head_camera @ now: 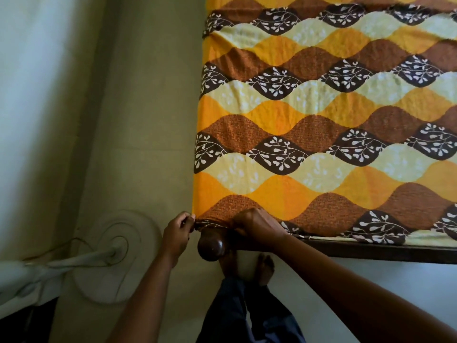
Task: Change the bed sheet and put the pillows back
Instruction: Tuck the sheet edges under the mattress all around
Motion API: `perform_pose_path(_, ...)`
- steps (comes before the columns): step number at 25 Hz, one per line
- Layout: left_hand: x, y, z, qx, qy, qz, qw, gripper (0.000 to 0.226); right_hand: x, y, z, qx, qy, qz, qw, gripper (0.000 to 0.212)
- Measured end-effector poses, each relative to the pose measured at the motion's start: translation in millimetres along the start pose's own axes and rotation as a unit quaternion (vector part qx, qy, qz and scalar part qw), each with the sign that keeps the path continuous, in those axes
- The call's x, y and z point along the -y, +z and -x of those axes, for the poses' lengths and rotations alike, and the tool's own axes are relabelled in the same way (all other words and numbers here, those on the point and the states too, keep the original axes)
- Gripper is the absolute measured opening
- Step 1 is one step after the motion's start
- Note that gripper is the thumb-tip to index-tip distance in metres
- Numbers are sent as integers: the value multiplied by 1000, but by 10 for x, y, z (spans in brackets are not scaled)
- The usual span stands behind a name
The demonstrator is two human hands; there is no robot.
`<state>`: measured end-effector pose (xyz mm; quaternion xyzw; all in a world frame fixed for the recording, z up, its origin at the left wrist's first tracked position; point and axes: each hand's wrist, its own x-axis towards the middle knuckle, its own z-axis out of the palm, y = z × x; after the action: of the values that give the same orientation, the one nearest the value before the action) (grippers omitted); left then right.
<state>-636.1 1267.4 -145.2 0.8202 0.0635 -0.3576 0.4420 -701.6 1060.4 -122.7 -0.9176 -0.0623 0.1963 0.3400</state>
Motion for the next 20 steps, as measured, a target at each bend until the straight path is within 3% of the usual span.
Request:
perform_pose_path(5,127,64,6,13,-15,31,999,32,103,-75,-101,101,69,47,991,23)
perform_pose_path(8,131,95,-3,6,8,6,1000,33,120,20,31,160,123,-26,979,37)
perform_pose_path(12,5,38,55,1,-10,-25,1000,25,76,113,81,153,178,-40,971,42)
perform_pose_path(15,-307,-68,188,-41,-8,-92,995,12,148,52,196,66,186,-89,976,32)
perform_pose_path(18,-699,-143,384,-30,73,-131,988,18,225,-57,444,-111,200,-163,960,24)
perform_pose_path(20,-920,-74,497,-10,124,-167,978,21,220,-173,652,-178,218,-178,943,23)
